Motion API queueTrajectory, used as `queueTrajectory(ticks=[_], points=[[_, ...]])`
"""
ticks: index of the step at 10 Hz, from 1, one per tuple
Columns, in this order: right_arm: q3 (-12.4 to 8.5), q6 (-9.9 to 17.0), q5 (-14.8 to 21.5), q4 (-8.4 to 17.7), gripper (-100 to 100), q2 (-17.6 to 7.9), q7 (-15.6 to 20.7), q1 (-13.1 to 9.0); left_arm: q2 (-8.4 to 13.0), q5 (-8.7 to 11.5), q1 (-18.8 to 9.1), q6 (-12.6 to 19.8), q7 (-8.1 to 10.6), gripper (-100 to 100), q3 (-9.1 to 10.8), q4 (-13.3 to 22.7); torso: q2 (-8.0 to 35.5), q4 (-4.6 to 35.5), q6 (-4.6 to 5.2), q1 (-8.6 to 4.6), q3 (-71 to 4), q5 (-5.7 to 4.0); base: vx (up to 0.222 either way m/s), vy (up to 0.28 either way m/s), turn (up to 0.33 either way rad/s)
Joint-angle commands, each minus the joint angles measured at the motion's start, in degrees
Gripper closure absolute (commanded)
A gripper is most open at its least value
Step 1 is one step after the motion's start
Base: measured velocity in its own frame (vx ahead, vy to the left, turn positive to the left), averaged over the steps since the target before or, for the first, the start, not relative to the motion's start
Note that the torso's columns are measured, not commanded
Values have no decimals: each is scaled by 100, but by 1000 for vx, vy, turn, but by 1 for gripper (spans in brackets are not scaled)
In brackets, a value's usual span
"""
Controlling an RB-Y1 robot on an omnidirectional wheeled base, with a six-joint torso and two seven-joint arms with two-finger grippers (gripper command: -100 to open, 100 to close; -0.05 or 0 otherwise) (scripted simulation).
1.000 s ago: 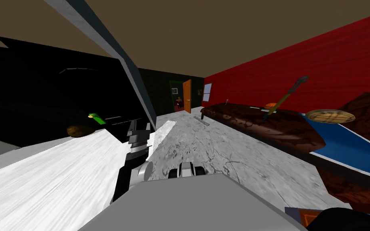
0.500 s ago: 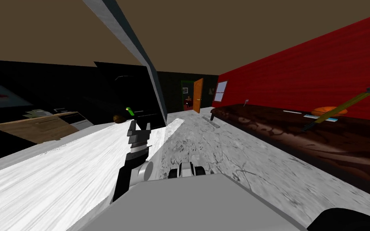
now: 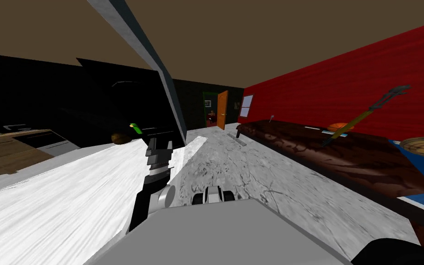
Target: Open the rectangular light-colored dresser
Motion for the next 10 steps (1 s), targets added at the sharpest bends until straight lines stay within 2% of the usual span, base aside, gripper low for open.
queueTrajectory(ticks=[1,2,3,4,5,7,8,10], points=[[32,-106,113,-202,100,51,108,-9,0,0,0,0,0,0,1,0,24,6,-6,16,8,23,105,-51,-229],[18,-200,237,-397,100,75,190,-6,0,0,-2,1,0,0,0,1,40,6,-16,40,12,43,97,-88,-352],[18,-200,237,-397,100,75,190,-6,0,0,-1,1,0,0,1,1,26,1,-11,48,0,54,75,-53,-194],[4,-294,361,-592,100,99,272,-4,0,0,-3,1,0,0,-1,1,16,-3,-19,70,-10,61,85,-47,-399],[4,-294,361,-592,100,99,272,-4,0,0,-1,1,0,0,0,1,-1,-9,-10,77,-22,67,89,-27,-147],[-24,-481,610,-953,100,147,436,2,0,0,-1,0,0,0,0,1,-15,-13,-12,66,-30,64,144,-39,-315],[-24,-481,610,-983,100,147,436,2,0,0,-1,0,0,0,0,0,-24,-15,-18,59,-37,62,140,-39,-293],[-52,-668,858,-1374,100,195,600,8,0,0,-1,0,0,0,0,1,-1,-8,-15,62,-22,62,156,-37,-413]])
